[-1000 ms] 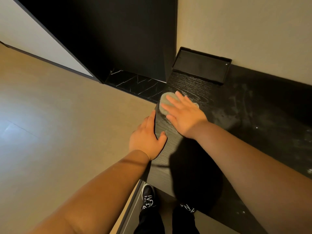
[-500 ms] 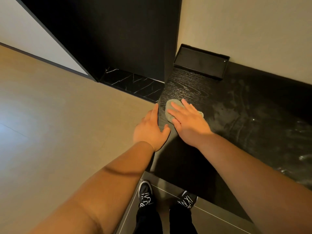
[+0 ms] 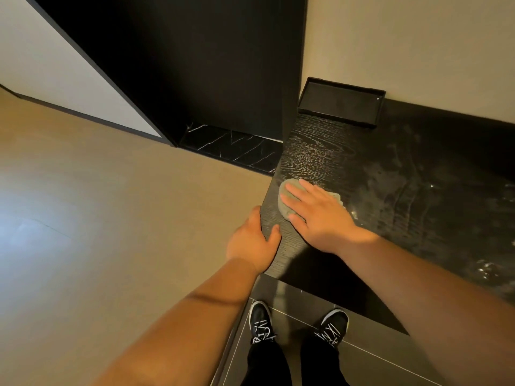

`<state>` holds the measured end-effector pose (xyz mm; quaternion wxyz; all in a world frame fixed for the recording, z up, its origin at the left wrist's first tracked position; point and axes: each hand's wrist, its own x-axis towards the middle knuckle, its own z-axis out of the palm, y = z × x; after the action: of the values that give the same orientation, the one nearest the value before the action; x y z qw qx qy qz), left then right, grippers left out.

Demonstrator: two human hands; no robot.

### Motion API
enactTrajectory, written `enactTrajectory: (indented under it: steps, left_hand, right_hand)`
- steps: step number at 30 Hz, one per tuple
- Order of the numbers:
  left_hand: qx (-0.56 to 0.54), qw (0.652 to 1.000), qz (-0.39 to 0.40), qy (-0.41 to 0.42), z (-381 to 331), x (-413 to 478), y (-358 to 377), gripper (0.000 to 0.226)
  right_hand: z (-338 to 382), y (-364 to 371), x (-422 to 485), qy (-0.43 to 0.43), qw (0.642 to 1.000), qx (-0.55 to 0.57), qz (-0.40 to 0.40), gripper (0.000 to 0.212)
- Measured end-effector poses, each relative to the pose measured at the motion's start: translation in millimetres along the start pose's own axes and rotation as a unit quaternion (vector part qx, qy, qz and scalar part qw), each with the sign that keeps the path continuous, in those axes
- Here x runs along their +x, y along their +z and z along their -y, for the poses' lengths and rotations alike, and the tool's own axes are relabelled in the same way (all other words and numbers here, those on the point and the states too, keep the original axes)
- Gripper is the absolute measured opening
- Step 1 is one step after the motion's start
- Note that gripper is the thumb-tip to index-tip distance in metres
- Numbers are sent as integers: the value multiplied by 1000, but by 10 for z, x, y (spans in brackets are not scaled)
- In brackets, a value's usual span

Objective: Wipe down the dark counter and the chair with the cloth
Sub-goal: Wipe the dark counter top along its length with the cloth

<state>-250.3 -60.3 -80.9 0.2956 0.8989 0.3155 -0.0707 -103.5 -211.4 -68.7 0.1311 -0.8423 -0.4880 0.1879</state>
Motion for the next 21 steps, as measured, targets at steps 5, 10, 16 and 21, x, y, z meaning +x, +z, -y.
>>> enactTrajectory:
  steps: [5, 10, 16, 21]
  left_hand:
    - [34, 999, -2, -6, 6, 82, 36, 51]
    - [23, 1000, -8, -5, 25, 78, 47, 50]
    - [5, 1000, 3, -7, 3, 98, 24, 53]
    - [22, 1000, 13, -17, 19, 98, 28, 54]
  right_hand:
    - [-189, -171, 480, 11, 999, -32, -38, 54]
    - [101, -70, 638, 91, 992, -29, -79, 55]
    - [204, 100, 99, -8, 999, -20, -32, 57]
    - [63, 14, 416, 18, 998, -28, -45, 59]
